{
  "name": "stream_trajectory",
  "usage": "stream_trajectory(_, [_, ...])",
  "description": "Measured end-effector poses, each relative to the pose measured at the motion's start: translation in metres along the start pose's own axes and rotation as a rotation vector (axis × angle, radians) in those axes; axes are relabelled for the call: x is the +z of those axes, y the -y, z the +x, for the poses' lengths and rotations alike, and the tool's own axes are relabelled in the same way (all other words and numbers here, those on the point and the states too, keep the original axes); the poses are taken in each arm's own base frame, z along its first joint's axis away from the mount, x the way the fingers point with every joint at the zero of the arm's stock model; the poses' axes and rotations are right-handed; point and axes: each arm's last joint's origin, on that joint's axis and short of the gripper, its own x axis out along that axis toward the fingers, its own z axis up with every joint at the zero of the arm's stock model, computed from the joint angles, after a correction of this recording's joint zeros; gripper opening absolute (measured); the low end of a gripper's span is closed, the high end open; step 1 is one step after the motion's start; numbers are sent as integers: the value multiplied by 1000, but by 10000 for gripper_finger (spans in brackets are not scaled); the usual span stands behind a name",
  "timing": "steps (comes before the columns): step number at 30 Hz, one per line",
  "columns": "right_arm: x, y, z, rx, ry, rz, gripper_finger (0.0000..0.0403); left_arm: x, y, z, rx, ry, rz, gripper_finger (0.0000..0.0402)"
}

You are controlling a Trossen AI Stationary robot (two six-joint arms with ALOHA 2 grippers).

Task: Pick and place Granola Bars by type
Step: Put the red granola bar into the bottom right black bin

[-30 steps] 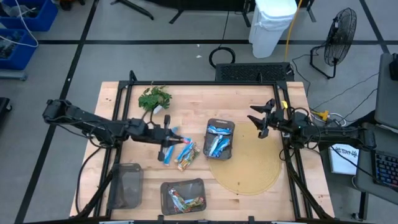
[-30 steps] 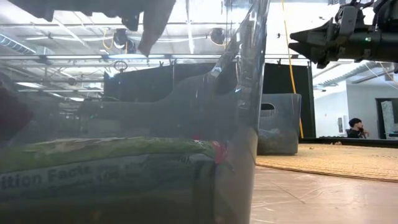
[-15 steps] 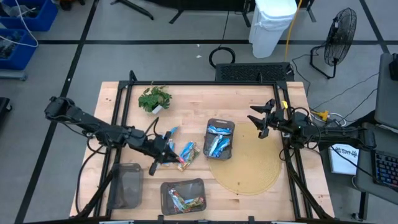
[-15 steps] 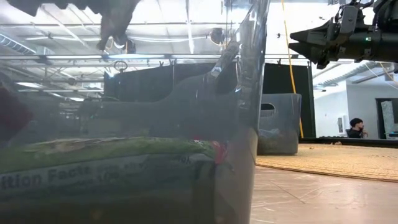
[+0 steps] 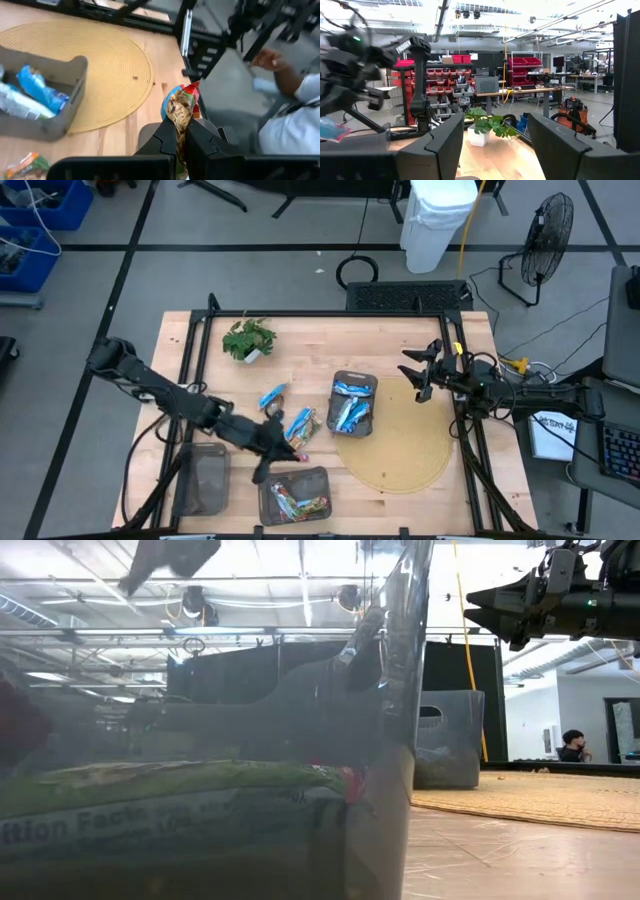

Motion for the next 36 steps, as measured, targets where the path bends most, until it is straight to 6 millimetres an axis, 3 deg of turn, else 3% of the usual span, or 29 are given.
stream_trajectory(6, [0,0,0,0,0,0,210,19,20,25,57,-151,93,14])
stream_trajectory(16, [0,0,0,0,-3,0,210,40,-18,56,-23,-302,-393,14])
stream_trajectory(20, [0,0,0,0,-3,0,210,29,-25,69,0,-372,-574,14])
stream_trajectory(24, [0,0,0,0,-4,-1,210,14,-17,81,26,-424,-667,14])
stream_trajectory(36, [-1,0,0,0,-8,-1,210,-5,25,78,106,-360,-646,14])
